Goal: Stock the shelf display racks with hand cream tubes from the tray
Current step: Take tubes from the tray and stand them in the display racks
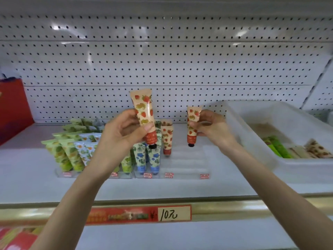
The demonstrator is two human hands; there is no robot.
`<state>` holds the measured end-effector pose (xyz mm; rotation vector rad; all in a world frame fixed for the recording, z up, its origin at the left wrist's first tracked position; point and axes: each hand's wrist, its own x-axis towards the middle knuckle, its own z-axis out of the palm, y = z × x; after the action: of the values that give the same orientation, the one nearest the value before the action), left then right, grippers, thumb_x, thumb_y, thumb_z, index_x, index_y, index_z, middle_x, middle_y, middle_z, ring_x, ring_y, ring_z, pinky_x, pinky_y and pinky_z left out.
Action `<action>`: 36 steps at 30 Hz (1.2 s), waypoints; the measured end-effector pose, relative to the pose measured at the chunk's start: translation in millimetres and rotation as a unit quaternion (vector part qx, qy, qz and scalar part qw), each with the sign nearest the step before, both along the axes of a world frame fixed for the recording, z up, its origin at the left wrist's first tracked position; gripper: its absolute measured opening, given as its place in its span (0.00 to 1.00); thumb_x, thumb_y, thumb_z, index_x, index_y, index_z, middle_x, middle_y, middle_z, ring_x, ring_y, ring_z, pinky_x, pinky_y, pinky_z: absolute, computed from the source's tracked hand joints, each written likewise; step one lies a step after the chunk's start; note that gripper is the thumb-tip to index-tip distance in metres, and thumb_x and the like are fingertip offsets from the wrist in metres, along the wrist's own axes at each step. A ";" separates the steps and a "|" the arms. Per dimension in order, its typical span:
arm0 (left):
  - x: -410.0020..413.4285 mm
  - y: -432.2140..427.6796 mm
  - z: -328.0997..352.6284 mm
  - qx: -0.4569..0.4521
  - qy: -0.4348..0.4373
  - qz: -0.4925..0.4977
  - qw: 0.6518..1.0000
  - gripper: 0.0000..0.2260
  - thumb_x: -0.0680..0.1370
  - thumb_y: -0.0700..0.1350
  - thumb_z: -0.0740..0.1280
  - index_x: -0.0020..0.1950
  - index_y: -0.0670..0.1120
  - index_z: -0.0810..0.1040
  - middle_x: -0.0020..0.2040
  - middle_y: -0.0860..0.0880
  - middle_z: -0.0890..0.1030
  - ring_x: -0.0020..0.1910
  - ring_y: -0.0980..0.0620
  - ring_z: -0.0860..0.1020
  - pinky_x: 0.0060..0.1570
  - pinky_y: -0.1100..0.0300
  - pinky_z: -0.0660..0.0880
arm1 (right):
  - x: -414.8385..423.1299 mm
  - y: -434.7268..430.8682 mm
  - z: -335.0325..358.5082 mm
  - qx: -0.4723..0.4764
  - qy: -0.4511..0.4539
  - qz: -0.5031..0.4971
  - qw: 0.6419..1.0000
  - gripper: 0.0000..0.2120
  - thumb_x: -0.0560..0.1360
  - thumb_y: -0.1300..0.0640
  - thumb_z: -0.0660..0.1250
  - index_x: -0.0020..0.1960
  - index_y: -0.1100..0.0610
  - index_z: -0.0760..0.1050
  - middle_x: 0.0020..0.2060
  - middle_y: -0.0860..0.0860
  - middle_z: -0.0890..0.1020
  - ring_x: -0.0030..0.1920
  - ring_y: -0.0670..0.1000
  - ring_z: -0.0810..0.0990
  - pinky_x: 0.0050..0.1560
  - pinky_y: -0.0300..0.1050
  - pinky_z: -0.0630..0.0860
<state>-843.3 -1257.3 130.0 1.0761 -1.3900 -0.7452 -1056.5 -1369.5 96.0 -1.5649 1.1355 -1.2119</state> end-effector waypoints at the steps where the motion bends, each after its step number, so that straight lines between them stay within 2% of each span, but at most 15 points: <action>1: 1.5 -1.4 0.1 0.000 0.003 -0.002 1.000 0.11 0.67 0.47 0.69 0.49 0.50 0.77 0.44 0.57 0.84 0.43 0.60 0.81 0.39 0.68 0.77 | 3.2 -5.0 -4.9 0.000 -0.002 -0.007 1.000 0.07 0.71 0.65 0.71 0.41 0.56 0.74 0.43 0.56 0.81 0.41 0.49 0.81 0.39 0.37 0.81; 3: 3.1 -4.2 -0.1 0.000 0.006 -0.005 1.000 0.11 0.67 0.47 0.69 0.49 0.51 0.77 0.44 0.58 0.84 0.43 0.60 0.81 0.38 0.68 0.77 | 9.5 -15.2 -14.2 0.000 -0.008 -0.017 1.000 0.08 0.71 0.64 0.71 0.42 0.55 0.73 0.43 0.55 0.80 0.43 0.51 0.81 0.38 0.36 0.80; 6: 4.2 -8.9 -1.8 0.001 0.007 -0.003 1.000 0.12 0.67 0.47 0.69 0.49 0.53 0.77 0.45 0.60 0.83 0.43 0.59 0.82 0.38 0.67 0.78 | 19.7 -27.0 -26.6 -0.011 -0.002 -0.021 1.000 0.07 0.71 0.63 0.72 0.46 0.60 0.73 0.41 0.53 0.80 0.45 0.52 0.80 0.39 0.37 0.80; 11: 5.7 -17.4 -4.6 0.015 0.022 0.004 1.000 0.14 0.65 0.47 0.69 0.50 0.52 0.76 0.46 0.59 0.83 0.43 0.57 0.82 0.36 0.67 0.78 | 28.5 -40.2 -41.5 -0.025 0.023 -0.022 0.999 0.09 0.71 0.60 0.73 0.48 0.57 0.74 0.44 0.51 0.81 0.49 0.54 0.80 0.51 0.55 0.79; 15: 4.8 -22.1 -8.5 0.023 0.032 0.003 0.999 0.15 0.65 0.46 0.70 0.51 0.50 0.76 0.45 0.57 0.84 0.43 0.56 0.83 0.36 0.67 0.77 | 30.6 -46.5 -51.0 -0.023 0.031 -0.012 0.999 0.10 0.71 0.60 0.73 0.50 0.60 0.75 0.46 0.52 0.81 0.48 0.54 0.80 0.51 0.58 0.78; 21: 2.2 -26.0 -11.5 0.021 0.025 -0.001 0.999 0.14 0.66 0.47 0.70 0.50 0.50 0.77 0.46 0.55 0.84 0.44 0.56 0.83 0.36 0.67 0.77 | 33.2 -47.4 -62.2 -0.018 0.039 0.018 0.999 0.09 0.71 0.60 0.72 0.46 0.52 0.73 0.43 0.45 0.80 0.46 0.49 0.79 0.50 0.49 0.79; 27: 2.6 -25.4 -14.3 0.024 0.015 0.006 1.000 0.15 0.65 0.48 0.70 0.51 0.50 0.77 0.47 0.55 0.84 0.44 0.55 0.83 0.39 0.62 0.80 | 34.1 -48.6 -68.5 -0.024 0.031 0.022 0.999 0.10 0.71 0.60 0.72 0.49 0.53 0.73 0.44 0.44 0.79 0.45 0.45 0.78 0.46 0.38 0.78; 31: 3.5 -26.4 -15.5 0.026 0.013 0.010 1.000 0.16 0.65 0.49 0.70 0.51 0.50 0.77 0.47 0.55 0.83 0.44 0.54 0.83 0.42 0.59 0.80 | 31.5 -49.1 -68.1 -0.032 0.043 0.023 0.998 0.12 0.71 0.58 0.72 0.51 0.54 0.73 0.46 0.46 0.80 0.46 0.45 0.78 0.44 0.31 0.75; 36: 1.7 -24.5 -16.1 0.025 0.004 0.008 1.000 0.15 0.65 0.49 0.70 0.50 0.52 0.77 0.47 0.57 0.83 0.44 0.55 0.83 0.42 0.60 0.80 | 28.1 -48.1 -66.1 -0.035 0.052 0.012 0.998 0.12 0.70 0.57 0.73 0.49 0.53 0.73 0.45 0.47 0.81 0.48 0.47 0.79 0.47 0.35 0.76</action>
<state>-841.5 -1281.8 113.9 1.1212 -1.3617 -0.7756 -1028.4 -1417.6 29.9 -1.7070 1.1473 -1.1760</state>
